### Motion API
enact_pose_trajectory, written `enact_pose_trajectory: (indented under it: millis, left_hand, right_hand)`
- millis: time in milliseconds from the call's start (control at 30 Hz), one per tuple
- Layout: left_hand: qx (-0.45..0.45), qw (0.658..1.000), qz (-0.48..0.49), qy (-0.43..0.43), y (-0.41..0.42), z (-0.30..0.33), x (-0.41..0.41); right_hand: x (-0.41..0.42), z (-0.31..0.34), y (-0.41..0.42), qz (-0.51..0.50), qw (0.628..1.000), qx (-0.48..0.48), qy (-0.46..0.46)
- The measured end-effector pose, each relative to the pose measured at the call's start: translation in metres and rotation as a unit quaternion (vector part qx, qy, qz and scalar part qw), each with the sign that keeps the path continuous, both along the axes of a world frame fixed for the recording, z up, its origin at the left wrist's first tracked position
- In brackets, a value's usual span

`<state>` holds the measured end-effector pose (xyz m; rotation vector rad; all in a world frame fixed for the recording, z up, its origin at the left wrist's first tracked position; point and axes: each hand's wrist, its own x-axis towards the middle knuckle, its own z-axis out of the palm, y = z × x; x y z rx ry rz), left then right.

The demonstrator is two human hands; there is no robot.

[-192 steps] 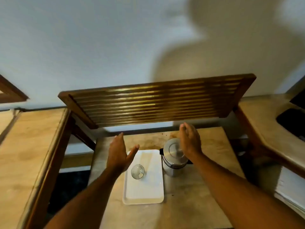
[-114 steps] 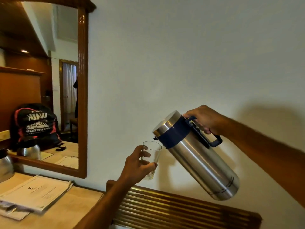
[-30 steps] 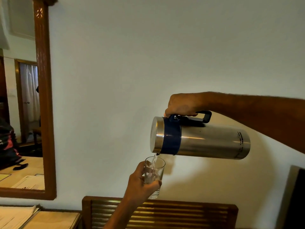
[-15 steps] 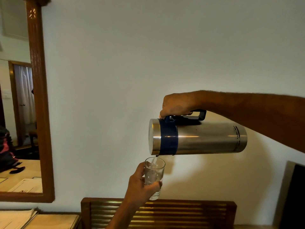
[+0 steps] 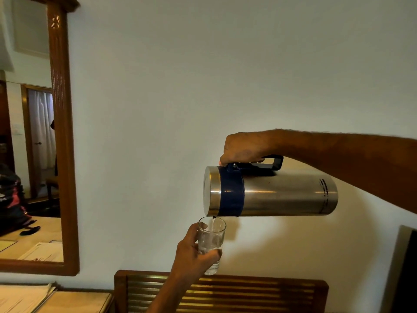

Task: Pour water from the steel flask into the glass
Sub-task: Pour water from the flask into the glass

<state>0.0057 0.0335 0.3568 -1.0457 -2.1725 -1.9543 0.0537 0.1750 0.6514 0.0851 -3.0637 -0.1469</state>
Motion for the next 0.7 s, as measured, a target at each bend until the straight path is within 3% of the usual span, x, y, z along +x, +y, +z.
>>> enact_pose_trajectory:
  millis: [700]
  left_hand:
    - [0.014, 1.000, 0.004, 0.010, 0.001, -0.001, -0.011]
  right_hand:
    - [-0.009, -0.013, -0.001, -0.021, 0.999, -0.029, 0.016]
